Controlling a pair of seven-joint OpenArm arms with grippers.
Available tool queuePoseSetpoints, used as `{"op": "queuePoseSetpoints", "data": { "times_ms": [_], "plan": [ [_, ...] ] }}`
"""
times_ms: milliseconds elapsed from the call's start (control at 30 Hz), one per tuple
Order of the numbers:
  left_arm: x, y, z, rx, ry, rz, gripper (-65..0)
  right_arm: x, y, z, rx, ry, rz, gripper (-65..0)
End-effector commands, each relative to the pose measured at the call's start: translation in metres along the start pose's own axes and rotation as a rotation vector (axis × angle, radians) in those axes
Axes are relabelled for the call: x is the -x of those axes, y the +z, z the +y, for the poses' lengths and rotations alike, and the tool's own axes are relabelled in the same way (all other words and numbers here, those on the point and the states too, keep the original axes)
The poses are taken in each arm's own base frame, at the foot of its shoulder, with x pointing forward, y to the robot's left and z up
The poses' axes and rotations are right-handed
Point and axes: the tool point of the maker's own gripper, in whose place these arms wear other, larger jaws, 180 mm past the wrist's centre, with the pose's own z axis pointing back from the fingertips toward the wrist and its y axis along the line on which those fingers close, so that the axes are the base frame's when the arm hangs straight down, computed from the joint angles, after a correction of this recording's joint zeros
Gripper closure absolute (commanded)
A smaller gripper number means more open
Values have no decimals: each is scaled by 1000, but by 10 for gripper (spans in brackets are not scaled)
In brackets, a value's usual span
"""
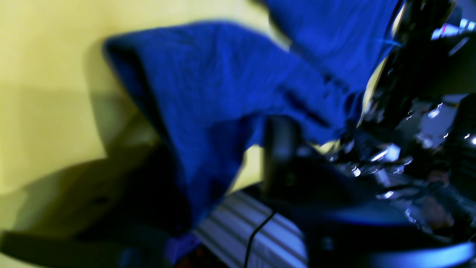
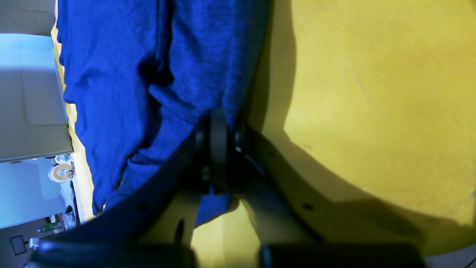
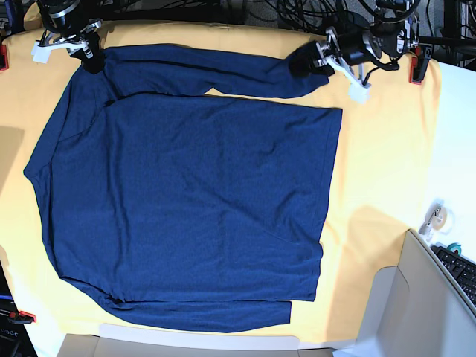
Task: Fold the T-shirt properly
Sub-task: 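Move both grippers to the shirt's shoulder edge and grasp it, then lift the shoulder edge with both grippers and adjust the grip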
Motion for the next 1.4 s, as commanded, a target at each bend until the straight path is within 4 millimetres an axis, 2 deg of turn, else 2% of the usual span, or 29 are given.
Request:
{"op": "queuePoseSetpoints", "data": {
  "times_ms": [0,33,100,233,300,333,400,700,867,933,967,1167,1267,1367],
  "plan": [
    [4,3,1,-6,-4,22,-39,0,4,0,7,16,5,0],
    [4,3,1,-8,-6,27,0,-1,4,0,7,19,5,0],
    [0,6,-5,-1,-27,16,0,-3,5,3,2,30,1,0],
    [-15,21,-44,46,-169,-36,0,-16,10,24,-29,95,-31,0],
    [-22,30,-64,63,-253,-65,0,-25,12,42,-63,140,-56,0],
    [-24,32,-68,66,-272,-70,0,-29,12,50,-78,159,-69,0],
    [-37,36,-81,81,-324,-102,0,-39,9,68,-117,188,-101,0],
    [-96,44,-136,181,-519,-243,0,-91,-13,124,-263,251,-229,0],
    [-122,52,-162,213,-582,-310,0,-107,-22,138,-257,305,-273,0],
    [-129,50,-157,200,-569,-312,0,-109,-26,135,-231,321,-275,0],
    [-132,46,-148,176,-552,-307,0,-108,-31,130,-209,322,-268,0],
    [-134,19,-74,8,-407,-224,0,-88,-59,79,-100,230,-168,0],
    [-132,15,-49,-60,-379,-201,0,-78,-64,63,-76,194,-132,-7],
    [-131,14,-43,-84,-381,-194,0,-68,-70,60,-74,191,-81,-104]
  ]
}}
